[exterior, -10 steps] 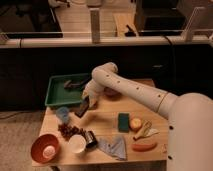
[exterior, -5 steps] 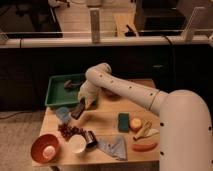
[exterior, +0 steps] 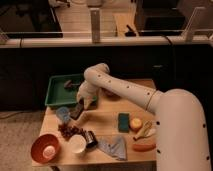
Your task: Place eraser in plastic cup
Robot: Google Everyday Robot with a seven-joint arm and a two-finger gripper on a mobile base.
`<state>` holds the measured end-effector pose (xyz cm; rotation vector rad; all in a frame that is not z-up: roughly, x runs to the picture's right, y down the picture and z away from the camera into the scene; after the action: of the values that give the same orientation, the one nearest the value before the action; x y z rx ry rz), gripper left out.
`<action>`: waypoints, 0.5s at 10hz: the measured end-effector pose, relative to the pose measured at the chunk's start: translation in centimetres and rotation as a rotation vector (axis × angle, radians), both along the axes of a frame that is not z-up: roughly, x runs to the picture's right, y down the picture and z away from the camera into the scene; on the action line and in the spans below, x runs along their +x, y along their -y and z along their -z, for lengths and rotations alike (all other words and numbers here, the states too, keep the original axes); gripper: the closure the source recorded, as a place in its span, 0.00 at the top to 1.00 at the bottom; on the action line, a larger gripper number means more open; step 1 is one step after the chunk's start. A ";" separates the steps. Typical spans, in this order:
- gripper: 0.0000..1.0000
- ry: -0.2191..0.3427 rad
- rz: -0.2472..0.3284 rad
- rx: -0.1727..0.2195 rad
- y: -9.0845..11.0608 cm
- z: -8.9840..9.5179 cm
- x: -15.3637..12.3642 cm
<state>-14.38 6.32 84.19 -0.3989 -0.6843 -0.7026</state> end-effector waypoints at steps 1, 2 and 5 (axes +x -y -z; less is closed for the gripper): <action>0.00 -0.002 -0.029 -0.003 0.4 0.1 -0.1; 0.00 -0.004 -0.048 -0.003 0.6 0.3 -0.4; 0.00 -0.008 -0.098 -0.007 1.3 1.0 -1.5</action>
<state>-15.91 4.97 83.22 -0.3721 -0.6946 -0.6060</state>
